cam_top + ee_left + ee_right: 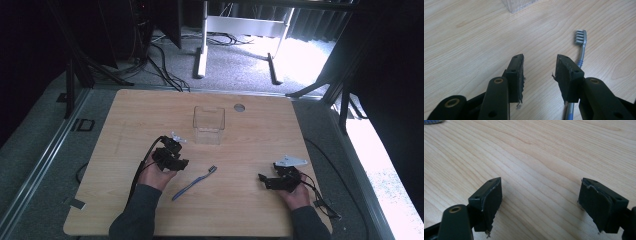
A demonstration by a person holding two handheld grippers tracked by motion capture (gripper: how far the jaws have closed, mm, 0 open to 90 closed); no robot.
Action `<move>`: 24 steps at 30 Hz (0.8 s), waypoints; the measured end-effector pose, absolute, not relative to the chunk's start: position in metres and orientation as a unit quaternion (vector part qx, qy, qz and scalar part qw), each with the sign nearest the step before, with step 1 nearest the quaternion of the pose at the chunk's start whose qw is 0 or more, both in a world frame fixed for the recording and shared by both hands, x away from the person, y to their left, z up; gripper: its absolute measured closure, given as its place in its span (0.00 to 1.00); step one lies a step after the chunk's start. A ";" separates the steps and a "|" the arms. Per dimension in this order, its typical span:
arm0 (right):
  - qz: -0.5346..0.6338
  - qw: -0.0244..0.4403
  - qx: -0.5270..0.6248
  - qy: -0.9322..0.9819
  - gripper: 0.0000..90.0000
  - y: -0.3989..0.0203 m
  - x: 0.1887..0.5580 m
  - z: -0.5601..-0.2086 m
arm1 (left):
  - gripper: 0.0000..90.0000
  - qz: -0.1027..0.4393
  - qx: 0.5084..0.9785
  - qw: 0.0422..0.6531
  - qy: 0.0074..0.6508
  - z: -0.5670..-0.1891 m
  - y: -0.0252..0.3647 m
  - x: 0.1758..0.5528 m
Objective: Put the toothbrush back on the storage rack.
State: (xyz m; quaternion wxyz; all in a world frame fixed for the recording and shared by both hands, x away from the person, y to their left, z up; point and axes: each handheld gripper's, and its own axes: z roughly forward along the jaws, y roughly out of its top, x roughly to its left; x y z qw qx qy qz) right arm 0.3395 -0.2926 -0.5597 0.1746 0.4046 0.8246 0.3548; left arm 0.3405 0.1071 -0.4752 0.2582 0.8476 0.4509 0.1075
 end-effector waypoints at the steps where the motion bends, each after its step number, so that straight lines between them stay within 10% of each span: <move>1: 0.355 0.175 0.405 0.825 0.21 -0.293 0.339 -0.560 | 0.65 0.107 0.849 0.257 0.450 -0.475 0.106 0.341; 24: 0.354 0.174 0.404 0.825 0.21 -0.293 0.339 -0.560 | 0.68 0.098 0.858 0.234 0.445 -0.465 0.098 0.345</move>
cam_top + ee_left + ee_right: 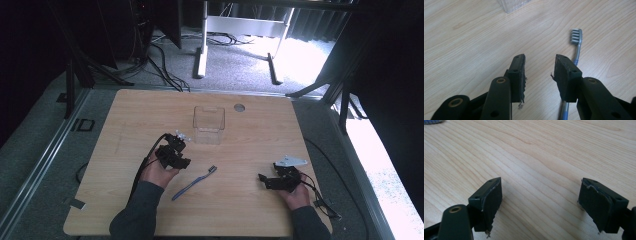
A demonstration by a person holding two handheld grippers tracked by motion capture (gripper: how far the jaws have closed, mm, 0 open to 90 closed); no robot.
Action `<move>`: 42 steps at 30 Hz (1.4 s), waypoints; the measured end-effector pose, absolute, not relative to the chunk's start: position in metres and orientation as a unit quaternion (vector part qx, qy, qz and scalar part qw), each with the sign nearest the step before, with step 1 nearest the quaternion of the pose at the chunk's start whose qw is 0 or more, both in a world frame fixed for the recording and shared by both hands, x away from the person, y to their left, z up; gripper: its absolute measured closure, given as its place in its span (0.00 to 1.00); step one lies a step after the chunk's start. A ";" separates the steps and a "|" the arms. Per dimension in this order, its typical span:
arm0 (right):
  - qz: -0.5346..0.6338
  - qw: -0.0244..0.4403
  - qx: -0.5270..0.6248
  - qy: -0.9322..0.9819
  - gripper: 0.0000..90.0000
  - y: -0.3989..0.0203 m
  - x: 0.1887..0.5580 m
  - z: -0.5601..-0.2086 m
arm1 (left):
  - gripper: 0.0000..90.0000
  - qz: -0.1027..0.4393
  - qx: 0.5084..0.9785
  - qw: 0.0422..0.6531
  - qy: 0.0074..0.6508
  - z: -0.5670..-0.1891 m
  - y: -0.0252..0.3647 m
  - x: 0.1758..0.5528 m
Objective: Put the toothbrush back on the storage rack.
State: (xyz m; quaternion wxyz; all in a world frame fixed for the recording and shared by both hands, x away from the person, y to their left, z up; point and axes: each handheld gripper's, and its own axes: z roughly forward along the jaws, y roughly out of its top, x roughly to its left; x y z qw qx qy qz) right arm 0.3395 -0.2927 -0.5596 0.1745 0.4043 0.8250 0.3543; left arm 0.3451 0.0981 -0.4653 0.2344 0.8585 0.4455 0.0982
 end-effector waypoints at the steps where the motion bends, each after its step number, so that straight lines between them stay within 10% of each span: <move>1: 0.354 0.174 0.404 0.825 0.21 -0.293 0.339 -0.560 | 0.68 0.097 0.859 0.233 0.446 -0.465 0.098 0.345; 42: 0.354 0.176 0.403 0.825 0.21 -0.293 0.340 -0.560 | 0.65 0.063 0.885 0.176 0.426 -0.465 0.079 0.353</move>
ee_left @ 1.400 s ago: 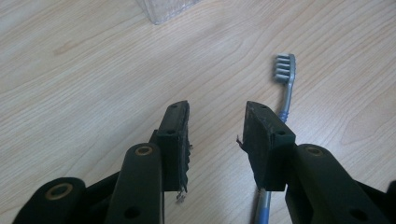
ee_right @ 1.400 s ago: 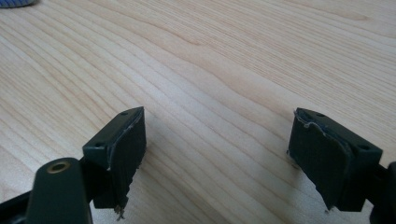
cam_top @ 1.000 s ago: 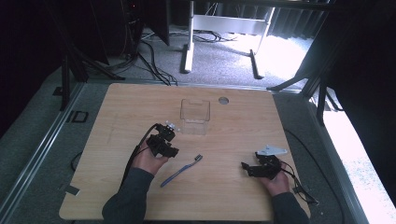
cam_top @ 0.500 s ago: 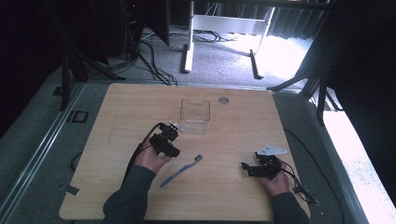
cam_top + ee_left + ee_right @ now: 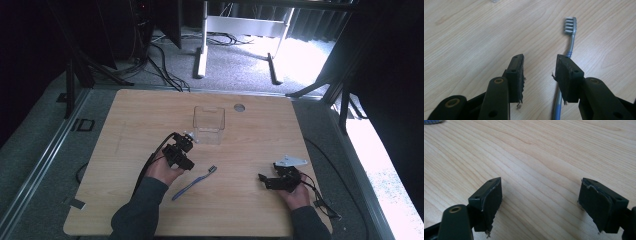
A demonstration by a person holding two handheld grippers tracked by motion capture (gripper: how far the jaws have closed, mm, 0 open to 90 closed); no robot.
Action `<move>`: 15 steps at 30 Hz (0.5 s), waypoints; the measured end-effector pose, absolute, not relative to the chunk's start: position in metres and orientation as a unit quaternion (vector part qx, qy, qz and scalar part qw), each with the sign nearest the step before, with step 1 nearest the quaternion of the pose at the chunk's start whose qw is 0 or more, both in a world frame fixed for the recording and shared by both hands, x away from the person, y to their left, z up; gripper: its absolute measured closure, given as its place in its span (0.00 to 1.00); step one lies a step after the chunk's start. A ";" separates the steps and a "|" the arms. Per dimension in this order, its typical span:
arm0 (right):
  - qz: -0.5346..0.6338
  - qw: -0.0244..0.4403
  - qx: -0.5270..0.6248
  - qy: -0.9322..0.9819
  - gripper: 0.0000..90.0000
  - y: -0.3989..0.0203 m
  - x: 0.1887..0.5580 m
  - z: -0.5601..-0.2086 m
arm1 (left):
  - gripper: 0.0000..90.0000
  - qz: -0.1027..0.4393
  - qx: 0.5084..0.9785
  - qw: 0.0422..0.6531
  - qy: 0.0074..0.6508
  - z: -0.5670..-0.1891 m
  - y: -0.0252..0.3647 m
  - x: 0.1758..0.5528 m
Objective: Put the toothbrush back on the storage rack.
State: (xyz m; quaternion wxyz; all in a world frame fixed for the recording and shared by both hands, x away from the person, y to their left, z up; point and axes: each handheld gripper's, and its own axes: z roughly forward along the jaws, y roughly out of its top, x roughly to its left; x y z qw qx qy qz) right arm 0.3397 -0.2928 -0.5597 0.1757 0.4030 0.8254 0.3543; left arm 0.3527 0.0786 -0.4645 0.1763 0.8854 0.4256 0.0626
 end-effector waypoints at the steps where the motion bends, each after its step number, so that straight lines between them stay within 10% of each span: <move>1: 0.354 0.175 0.403 0.825 0.21 -0.293 0.340 -0.560 | 0.65 0.060 0.885 0.176 0.427 -0.465 0.078 0.353; 15: 0.354 0.175 0.404 0.825 0.21 -0.293 0.340 -0.560 | 0.65 0.046 0.889 0.164 0.424 -0.471 0.074 0.356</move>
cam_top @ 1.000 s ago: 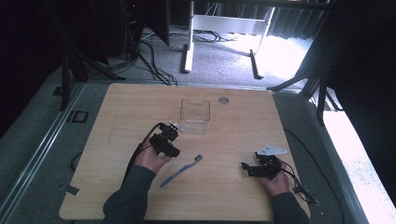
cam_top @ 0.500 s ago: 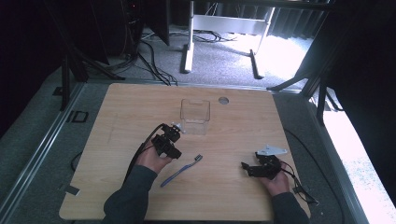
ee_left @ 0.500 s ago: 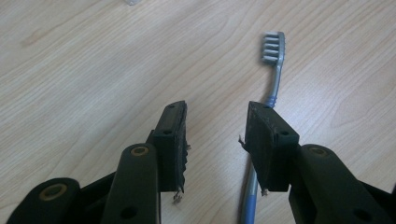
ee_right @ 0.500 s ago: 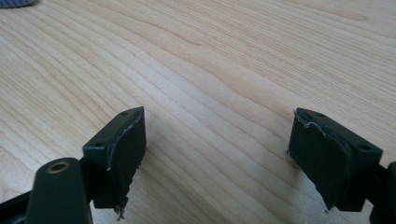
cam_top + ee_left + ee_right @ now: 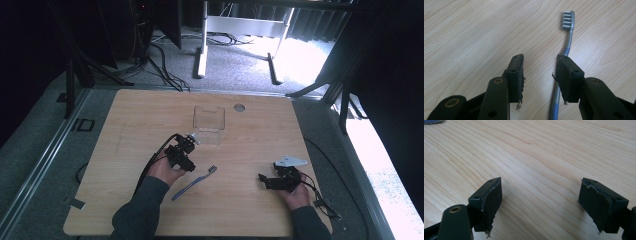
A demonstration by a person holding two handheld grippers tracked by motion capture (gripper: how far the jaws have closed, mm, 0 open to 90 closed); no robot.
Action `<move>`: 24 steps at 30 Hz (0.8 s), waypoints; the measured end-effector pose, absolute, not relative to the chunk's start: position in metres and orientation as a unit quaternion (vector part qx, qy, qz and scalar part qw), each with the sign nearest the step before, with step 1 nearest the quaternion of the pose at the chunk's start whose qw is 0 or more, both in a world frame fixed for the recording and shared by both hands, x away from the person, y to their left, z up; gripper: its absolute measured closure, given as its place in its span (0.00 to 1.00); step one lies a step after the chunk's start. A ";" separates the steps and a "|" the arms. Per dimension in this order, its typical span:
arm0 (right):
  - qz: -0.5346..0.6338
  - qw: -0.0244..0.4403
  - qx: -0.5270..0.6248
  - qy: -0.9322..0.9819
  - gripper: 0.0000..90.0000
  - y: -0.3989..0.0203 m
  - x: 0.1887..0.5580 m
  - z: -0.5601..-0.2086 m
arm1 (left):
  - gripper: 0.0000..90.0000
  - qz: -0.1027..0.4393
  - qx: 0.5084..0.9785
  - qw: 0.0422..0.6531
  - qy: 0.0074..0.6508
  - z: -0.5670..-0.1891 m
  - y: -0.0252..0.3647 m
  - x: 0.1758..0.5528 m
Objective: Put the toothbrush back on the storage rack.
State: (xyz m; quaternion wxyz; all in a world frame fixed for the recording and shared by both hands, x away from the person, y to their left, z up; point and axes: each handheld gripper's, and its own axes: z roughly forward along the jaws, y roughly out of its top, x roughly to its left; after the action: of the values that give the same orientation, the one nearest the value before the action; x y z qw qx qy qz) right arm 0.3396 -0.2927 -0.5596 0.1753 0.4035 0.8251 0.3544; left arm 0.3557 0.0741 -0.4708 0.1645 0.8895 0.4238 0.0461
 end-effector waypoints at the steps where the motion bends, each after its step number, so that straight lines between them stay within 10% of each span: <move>1: 0.354 0.175 0.404 0.825 0.21 -0.293 0.340 -0.560 | 0.64 0.046 0.889 0.164 0.424 -0.471 0.074 0.356; 24: 0.354 0.175 0.404 0.825 0.21 -0.293 0.340 -0.560 | 0.62 0.035 0.895 0.154 0.418 -0.475 0.065 0.355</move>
State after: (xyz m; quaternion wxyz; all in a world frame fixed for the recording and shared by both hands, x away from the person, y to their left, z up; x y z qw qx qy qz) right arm 0.3395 -0.2927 -0.5596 0.1745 0.4043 0.8250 0.3542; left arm 0.3548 0.0650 -0.4752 0.1544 0.8947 0.4176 0.0352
